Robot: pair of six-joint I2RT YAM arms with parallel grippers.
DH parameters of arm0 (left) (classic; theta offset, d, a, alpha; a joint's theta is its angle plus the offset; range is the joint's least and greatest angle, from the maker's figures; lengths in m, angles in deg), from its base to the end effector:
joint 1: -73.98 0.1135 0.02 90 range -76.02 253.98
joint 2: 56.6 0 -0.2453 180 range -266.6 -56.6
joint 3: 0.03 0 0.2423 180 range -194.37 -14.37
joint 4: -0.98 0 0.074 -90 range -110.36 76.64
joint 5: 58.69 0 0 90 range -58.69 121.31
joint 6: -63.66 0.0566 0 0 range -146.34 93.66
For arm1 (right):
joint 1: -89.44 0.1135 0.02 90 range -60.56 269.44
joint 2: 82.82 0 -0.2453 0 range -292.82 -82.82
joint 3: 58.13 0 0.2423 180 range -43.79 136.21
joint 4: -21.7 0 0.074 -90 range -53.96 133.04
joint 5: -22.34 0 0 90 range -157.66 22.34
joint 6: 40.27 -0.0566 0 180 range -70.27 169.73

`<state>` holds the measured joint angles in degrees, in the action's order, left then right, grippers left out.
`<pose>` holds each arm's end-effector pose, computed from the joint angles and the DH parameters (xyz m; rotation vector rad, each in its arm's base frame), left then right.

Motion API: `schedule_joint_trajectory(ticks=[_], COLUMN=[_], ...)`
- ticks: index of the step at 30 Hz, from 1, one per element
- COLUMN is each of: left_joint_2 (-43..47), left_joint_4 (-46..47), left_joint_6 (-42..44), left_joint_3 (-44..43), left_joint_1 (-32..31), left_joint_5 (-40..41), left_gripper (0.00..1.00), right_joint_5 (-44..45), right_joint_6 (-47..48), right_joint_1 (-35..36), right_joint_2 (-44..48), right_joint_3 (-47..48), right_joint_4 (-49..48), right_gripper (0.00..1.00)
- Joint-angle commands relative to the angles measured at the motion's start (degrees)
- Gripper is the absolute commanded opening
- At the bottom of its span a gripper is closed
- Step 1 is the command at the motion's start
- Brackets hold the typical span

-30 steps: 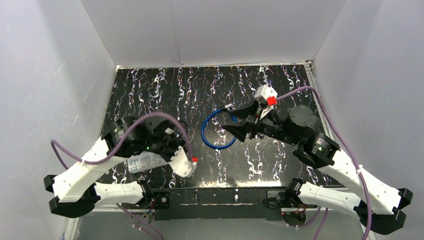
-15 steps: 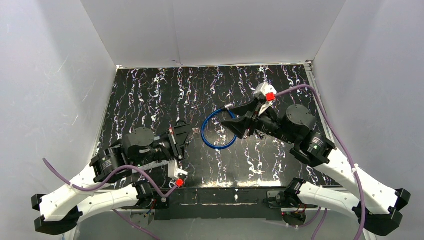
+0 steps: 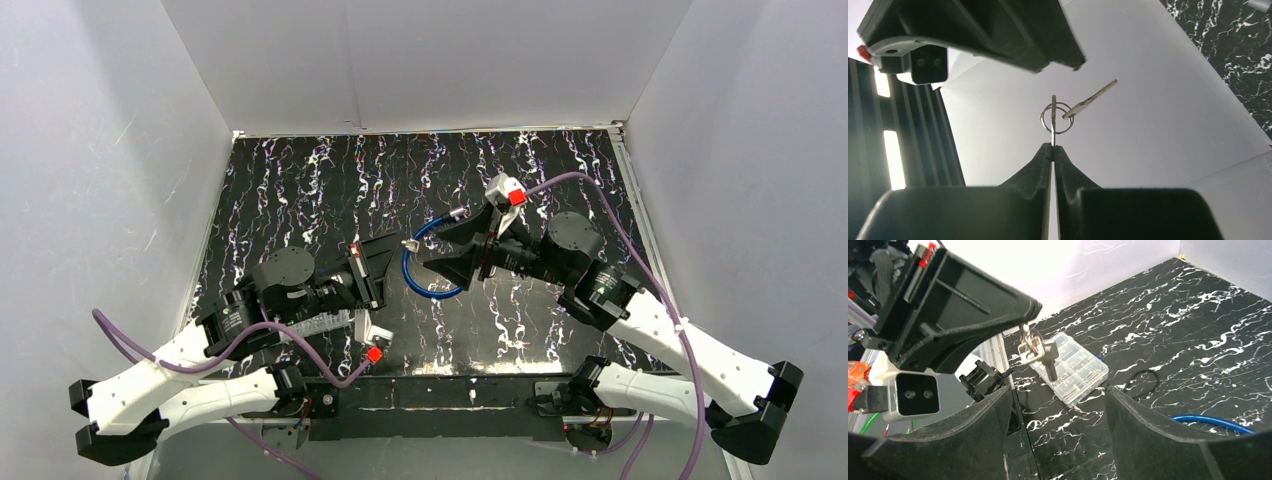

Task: Unlock with the key
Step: Pick up the key from the center of the board.

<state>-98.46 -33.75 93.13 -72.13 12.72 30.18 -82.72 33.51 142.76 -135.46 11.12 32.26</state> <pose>0.0840 -0.1556 0.3890 1.7043 -0.0264 0.7518 0.1264 0.1943 0.3913 -0.7163 1.4113 1.1626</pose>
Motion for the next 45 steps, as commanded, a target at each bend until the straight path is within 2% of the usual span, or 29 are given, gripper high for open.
schedule_joint_trajectory(ticks=[1, 13, 18, 31, 39, 45], left_joint_2=[-0.19, -1.43, -2.04, -3.16, -2.78, -3.41], left_joint_4=[5.35, 4.50, 4.31, 1.71, -0.18, -0.97], left_joint_6=[18.21, 6.54, 3.47, -3.60, -5.96, -7.86], left_joint_3=[-1.05, -3.96, -5.36, -8.77, -9.19, -10.26], left_joint_1=[-0.18, -0.18, -0.27, -0.94, -1.41, -1.67], left_joint_5=[-0.57, 0.31, 0.26, 4.79, 5.48, 6.54], left_gripper=[0.00, 0.00, 0.00, 0.00, 0.00, 0.00], right_joint_5=[-2.89, 0.56, 0.65, 8.41, 6.25, 5.19], right_joint_6=[-1.32, -2.04, -1.19, -0.38, -1.04, -1.49], right_joint_1=[-0.15, 0.48, 1.09, 1.96, 2.12, 2.29], right_joint_2=[1.36, -2.00, -4.58, -8.24, -10.00, -10.73], right_joint_3=[-4.48, -7.92, -6.84, -6.11, -4.00, -2.86], right_joint_4=[-11.27, -27.57, -28.44, -36.64, -38.22, -39.29], right_gripper=[0.75, 0.74, 0.70, 0.60, 0.51, 0.50])
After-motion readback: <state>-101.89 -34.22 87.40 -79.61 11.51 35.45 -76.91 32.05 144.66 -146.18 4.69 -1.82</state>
